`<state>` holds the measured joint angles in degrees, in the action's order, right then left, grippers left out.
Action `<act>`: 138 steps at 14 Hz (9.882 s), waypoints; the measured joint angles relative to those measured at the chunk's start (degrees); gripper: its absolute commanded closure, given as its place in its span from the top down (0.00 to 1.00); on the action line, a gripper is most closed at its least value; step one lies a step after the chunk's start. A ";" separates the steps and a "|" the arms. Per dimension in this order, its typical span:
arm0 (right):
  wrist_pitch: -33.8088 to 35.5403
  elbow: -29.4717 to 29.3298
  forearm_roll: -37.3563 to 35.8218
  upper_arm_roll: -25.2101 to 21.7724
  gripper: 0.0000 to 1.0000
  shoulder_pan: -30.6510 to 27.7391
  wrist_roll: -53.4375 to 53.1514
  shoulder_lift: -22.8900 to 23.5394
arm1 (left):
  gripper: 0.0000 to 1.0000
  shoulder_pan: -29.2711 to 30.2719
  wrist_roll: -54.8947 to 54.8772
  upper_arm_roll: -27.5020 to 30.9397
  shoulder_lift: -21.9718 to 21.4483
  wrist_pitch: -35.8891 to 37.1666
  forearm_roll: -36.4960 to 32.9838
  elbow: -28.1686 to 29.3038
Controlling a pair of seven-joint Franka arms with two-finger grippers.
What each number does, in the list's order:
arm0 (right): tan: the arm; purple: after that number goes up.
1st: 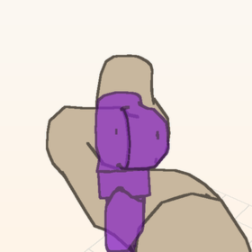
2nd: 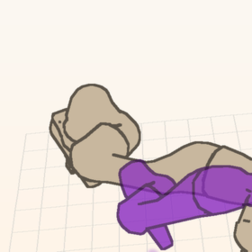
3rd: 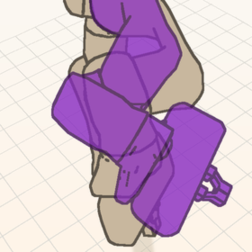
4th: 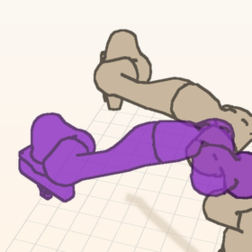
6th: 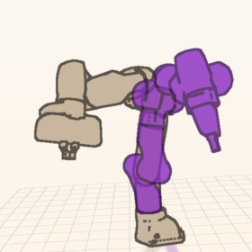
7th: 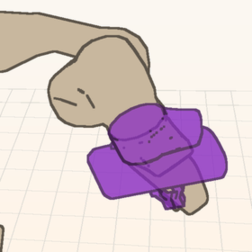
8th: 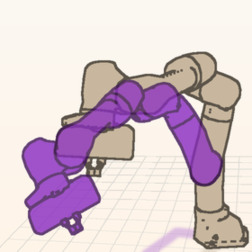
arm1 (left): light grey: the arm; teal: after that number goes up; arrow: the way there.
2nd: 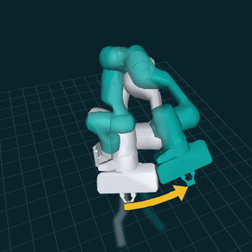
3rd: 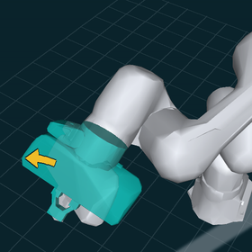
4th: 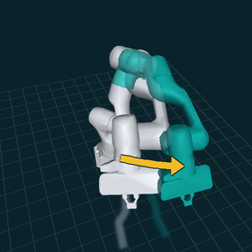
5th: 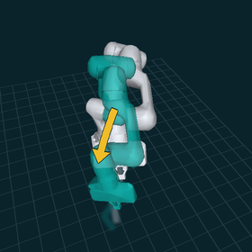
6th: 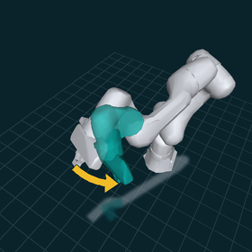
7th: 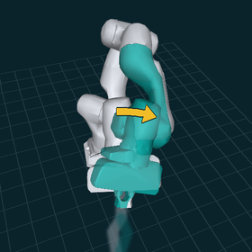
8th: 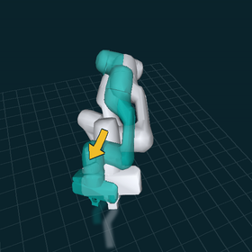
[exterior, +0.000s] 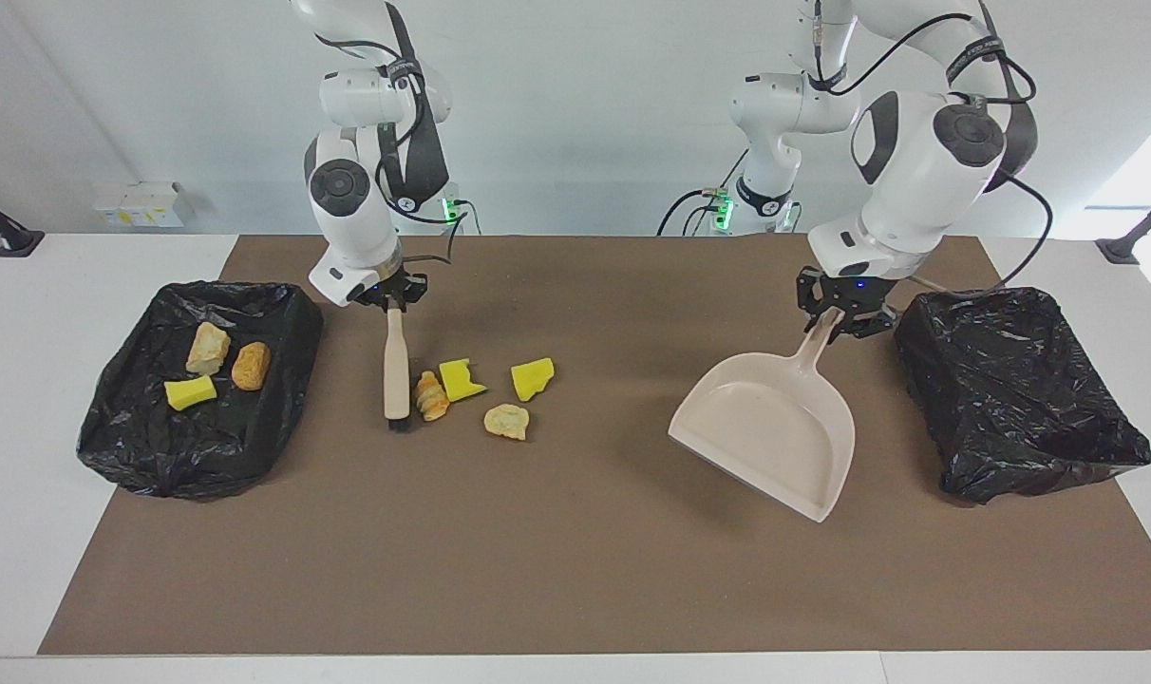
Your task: Sweep and dump trash in bin
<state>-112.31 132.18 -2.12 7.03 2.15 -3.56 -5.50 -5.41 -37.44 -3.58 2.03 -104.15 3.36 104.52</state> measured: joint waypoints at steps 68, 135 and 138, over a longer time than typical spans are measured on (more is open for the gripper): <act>-3.03 -19.77 12.06 0.54 0.00 24.42 -0.18 17.19 | 0.00 -12.56 -6.85 -1.07 0.23 -15.88 -5.25 18.96; -8.56 -9.28 14.42 1.65 0.00 45.00 -44.25 12.00 | 0.00 31.69 -16.58 0.25 -2.68 12.69 9.10 -1.22; -9.27 -8.83 14.26 1.56 1.00 45.01 -44.20 12.30 | 0.00 37.53 -22.81 0.30 0.68 16.33 7.36 -7.66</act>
<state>-121.59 123.35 12.14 8.59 47.16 -47.77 6.80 32.12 -60.25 -3.28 2.71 -87.82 10.72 96.86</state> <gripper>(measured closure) 0.670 0.687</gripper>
